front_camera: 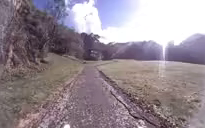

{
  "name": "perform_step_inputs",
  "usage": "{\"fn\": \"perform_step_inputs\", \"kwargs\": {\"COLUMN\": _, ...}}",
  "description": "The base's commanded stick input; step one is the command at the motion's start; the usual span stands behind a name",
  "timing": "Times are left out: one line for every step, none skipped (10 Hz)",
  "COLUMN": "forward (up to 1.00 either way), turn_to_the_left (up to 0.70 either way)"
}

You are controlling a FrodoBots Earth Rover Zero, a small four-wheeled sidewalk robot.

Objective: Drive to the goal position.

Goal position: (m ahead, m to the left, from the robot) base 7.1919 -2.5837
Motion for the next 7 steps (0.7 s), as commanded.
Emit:
{"fn": "perform_step_inputs", "kwargs": {"forward": 0.7, "turn_to_the_left": 0.08}}
{"fn": "perform_step_inputs", "kwargs": {"forward": 0.7, "turn_to_the_left": 0.23}}
{"fn": "perform_step_inputs", "kwargs": {"forward": 0.7, "turn_to_the_left": 0.35}}
{"fn": "perform_step_inputs", "kwargs": {"forward": 0.7, "turn_to_the_left": 0.35}}
{"fn": "perform_step_inputs", "kwargs": {"forward": 0.7, "turn_to_the_left": 0.35}}
{"fn": "perform_step_inputs", "kwargs": {"forward": 0.7, "turn_to_the_left": 0.35}}
{"fn": "perform_step_inputs", "kwargs": {"forward": 0.7, "turn_to_the_left": 0.35}}
